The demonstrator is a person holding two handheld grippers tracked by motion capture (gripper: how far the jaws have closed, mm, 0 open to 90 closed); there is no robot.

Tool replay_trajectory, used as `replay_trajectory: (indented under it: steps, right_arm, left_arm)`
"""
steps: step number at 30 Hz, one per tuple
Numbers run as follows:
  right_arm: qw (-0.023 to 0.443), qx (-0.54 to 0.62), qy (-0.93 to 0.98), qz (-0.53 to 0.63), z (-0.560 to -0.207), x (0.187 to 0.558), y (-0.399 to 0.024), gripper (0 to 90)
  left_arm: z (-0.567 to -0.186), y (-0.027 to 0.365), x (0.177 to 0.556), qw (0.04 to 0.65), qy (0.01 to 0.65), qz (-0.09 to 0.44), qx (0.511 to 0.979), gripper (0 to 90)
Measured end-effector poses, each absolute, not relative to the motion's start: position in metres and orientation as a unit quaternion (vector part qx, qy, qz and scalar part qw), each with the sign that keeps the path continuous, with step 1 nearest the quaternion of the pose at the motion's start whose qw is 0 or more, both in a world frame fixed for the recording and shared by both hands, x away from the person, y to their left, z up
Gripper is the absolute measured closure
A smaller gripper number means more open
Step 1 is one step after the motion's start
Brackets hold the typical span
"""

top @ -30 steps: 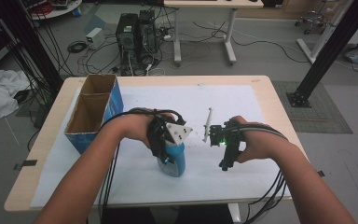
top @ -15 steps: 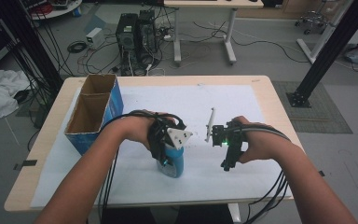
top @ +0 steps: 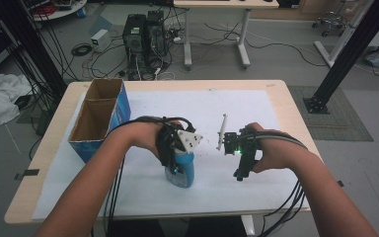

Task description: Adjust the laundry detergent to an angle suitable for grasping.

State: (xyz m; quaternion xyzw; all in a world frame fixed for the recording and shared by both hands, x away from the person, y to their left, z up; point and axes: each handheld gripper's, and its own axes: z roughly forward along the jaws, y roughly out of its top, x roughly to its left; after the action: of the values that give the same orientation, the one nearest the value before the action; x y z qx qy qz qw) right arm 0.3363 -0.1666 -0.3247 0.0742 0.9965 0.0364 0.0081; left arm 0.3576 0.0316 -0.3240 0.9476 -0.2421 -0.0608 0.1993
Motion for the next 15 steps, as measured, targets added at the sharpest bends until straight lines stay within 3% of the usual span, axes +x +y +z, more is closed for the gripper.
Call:
replay_trajectory:
  steps: [15]
  right_arm:
    - [0.006,0.075,0.996,0.038,-0.3258,0.3369,-0.1655,13.0]
  left_arm:
    - [-0.3204,0.0325,0.3562,0.201,-0.221,-0.052,0.953,33.0]
